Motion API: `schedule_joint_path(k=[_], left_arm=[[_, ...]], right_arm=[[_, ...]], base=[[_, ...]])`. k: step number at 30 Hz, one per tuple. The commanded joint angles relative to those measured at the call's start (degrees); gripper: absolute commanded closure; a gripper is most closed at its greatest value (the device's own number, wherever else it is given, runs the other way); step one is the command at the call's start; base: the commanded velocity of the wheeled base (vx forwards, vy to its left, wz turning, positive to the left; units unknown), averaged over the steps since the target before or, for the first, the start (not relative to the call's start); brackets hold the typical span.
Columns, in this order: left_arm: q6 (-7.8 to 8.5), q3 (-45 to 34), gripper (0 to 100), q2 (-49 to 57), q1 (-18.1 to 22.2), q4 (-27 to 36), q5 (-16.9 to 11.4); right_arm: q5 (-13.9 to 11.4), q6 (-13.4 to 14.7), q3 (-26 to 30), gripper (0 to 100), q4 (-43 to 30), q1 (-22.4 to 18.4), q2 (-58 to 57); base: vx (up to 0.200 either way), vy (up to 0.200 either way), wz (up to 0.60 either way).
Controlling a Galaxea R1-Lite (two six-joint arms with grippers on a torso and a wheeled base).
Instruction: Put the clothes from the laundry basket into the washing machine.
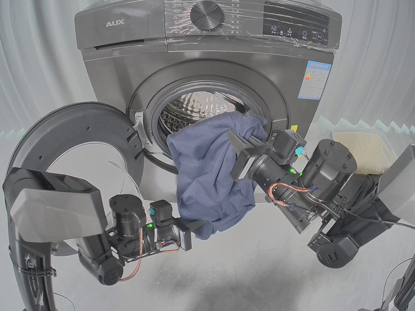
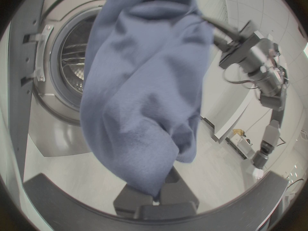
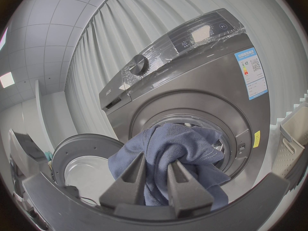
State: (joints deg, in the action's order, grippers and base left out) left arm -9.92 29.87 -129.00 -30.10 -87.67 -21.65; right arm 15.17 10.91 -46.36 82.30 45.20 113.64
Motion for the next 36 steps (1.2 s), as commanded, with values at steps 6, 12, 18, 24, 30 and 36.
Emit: schedule_joint_path(k=[6,12,18,24,30,36], left_arm=[[1.93,-19.23,100,20.72,-4.97,-0.92,-0.50],[1.31,-17.74,100,27.58,-2.77,-0.92,-0.94],[0.69,-12.99,100,26.61,-1.10,-0.92,-0.41],[-0.45,-11.06,100,25.29,0.66,-1.01,-0.06],[-0.98,-10.44,100,25.38,0.83,-1.01,1.17],[-1.06,-9.74,100,25.29,0.83,-1.09,1.17]], right_arm=[[-0.40,-0.19,1.89,0,1.46,-1.35,3.08],[-0.93,-0.54,9.36,0,0.49,-0.64,2.64],[-0.93,-1.33,11.56,0,0.41,-0.38,2.46],[-0.93,-1.33,12.70,0,0.32,-0.91,2.46],[-1.01,-1.24,15.16,0,0.49,-0.64,2.46],[-2.07,-1.07,17.62,0,0.76,-0.91,2.64]], base=[[0.000,0.000,0.00],[0.000,0.000,0.00],[0.000,0.000,0.00],[0.000,0.000,0.00],[0.000,0.000,0.00],[0.000,0.000,0.00]])
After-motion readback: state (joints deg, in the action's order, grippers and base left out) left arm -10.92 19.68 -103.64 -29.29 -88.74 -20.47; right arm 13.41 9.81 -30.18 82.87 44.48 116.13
